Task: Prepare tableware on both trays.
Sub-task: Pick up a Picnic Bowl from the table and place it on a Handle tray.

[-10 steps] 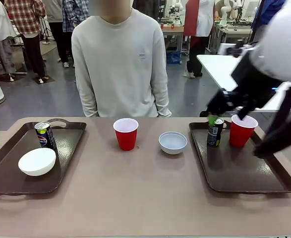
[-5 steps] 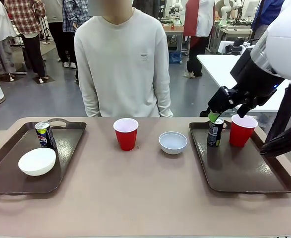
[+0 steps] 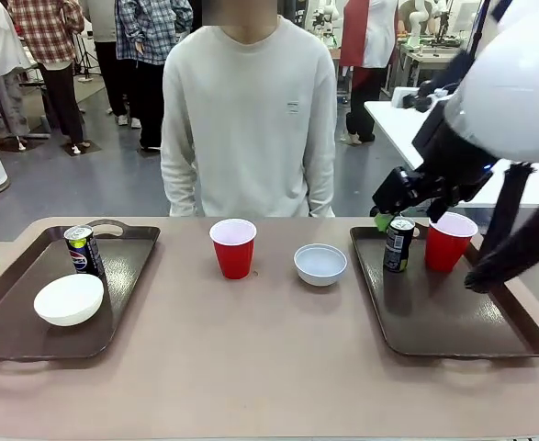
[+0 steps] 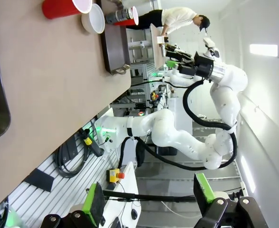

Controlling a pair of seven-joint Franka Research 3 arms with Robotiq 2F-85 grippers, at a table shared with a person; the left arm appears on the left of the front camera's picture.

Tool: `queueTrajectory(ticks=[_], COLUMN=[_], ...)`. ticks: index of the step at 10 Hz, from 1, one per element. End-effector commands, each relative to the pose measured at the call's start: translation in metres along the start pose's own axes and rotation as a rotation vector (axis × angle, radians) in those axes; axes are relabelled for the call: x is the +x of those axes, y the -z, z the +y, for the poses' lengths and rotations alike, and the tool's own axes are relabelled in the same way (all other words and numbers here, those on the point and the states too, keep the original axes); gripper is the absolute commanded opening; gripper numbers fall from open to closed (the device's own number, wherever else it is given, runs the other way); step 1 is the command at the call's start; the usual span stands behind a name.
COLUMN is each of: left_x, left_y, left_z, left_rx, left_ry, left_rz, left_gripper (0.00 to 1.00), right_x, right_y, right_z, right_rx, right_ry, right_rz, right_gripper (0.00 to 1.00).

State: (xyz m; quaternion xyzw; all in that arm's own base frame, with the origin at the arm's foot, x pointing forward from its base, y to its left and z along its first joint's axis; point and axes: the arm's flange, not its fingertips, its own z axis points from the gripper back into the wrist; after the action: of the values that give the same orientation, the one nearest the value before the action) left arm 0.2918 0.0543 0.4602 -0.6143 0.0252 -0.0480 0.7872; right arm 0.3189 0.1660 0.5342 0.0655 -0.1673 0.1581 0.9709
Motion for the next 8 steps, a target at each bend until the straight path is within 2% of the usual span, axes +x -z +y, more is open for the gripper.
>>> queueTrajectory(ticks=[1, 4, 5, 6, 7, 8], left_x=[0.000, 0.000, 0.000, 0.000, 0.000, 0.000], left_y=[-0.001, -0.001, -0.001, -0.001, -0.001, -0.001], left_z=[0.000, 0.000, 0.000, 0.000, 0.000, 0.000], left_rx=[-0.017, -0.017, -0.017, -0.017, -0.017, -0.017], left_ry=[0.027, 0.027, 0.027, 0.027, 0.027, 0.027], left_rz=[-0.004, -0.004, -0.004, -0.004, -0.004, -0.004], left_gripper=[1.00, 1.00, 1.00, 1.00, 1.00, 1.00], right_x=[0.037, 0.060, 0.057, 0.032, -0.012, -0.064], right_y=[0.040, 0.081, 0.084, 0.065, 0.035, -0.001], right_z=[0.018, 0.030, 0.030, 0.023, 0.007, -0.005], right_rx=[0.026, 0.089, 0.079, 0.027, 0.011, 0.017], right_ry=[0.028, 0.019, 0.015, -0.006, -0.010, -0.071], right_rz=[0.038, -0.010, 0.000, -0.007, 0.044, 0.053], right_gripper=[1.00, 1.00, 1.00, 1.00, 1.00, 1.00])
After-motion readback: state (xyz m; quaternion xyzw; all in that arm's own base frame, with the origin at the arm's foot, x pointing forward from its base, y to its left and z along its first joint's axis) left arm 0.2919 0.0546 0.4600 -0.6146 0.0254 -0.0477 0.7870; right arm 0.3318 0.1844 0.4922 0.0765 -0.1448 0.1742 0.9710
